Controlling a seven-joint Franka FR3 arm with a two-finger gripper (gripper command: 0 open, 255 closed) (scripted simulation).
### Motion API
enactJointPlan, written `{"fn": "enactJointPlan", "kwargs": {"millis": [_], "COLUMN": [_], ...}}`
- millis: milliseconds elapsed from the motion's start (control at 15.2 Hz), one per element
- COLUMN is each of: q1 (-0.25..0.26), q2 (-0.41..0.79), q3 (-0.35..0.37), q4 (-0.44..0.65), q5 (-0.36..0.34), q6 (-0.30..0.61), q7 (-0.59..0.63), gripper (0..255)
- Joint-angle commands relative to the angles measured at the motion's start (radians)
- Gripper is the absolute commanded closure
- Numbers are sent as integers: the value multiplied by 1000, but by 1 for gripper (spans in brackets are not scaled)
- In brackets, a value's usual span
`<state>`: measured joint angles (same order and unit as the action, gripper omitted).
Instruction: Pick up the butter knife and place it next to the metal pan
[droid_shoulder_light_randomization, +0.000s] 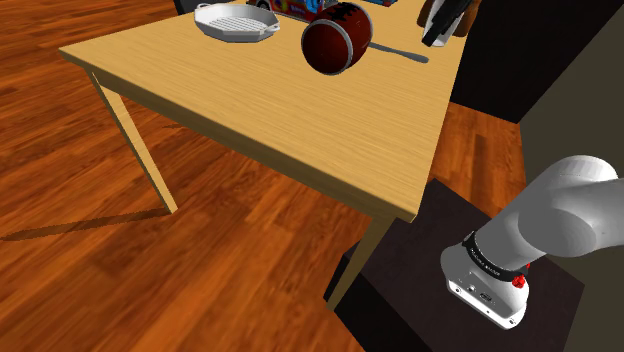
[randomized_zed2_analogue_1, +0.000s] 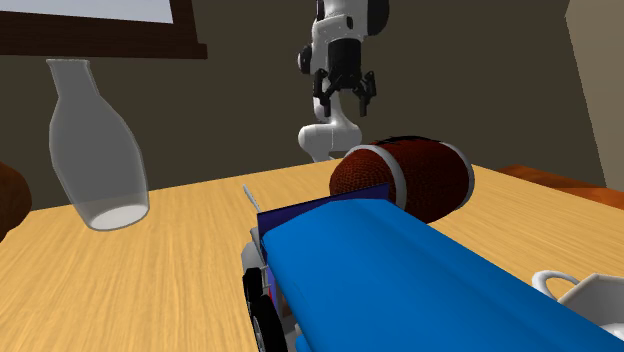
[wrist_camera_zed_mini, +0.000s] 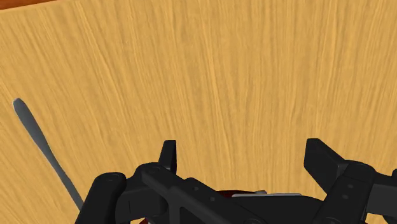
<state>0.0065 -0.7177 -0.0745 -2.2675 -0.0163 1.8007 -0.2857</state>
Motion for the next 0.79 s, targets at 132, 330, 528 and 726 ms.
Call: {"fn": "enactJointPlan", "kwargs": {"millis": [132,330,528,726], "q1": [0,5,15,27], "q2": [95,177,268,368], "q3": [-89,-155,-221,-285], "q4": [20,56,105,169], "q5": [-5,5,30,72], "q6": [87,139,183,217], "q7": [-109,-192,-280,-373], "gripper": [0,0,0,0]}}
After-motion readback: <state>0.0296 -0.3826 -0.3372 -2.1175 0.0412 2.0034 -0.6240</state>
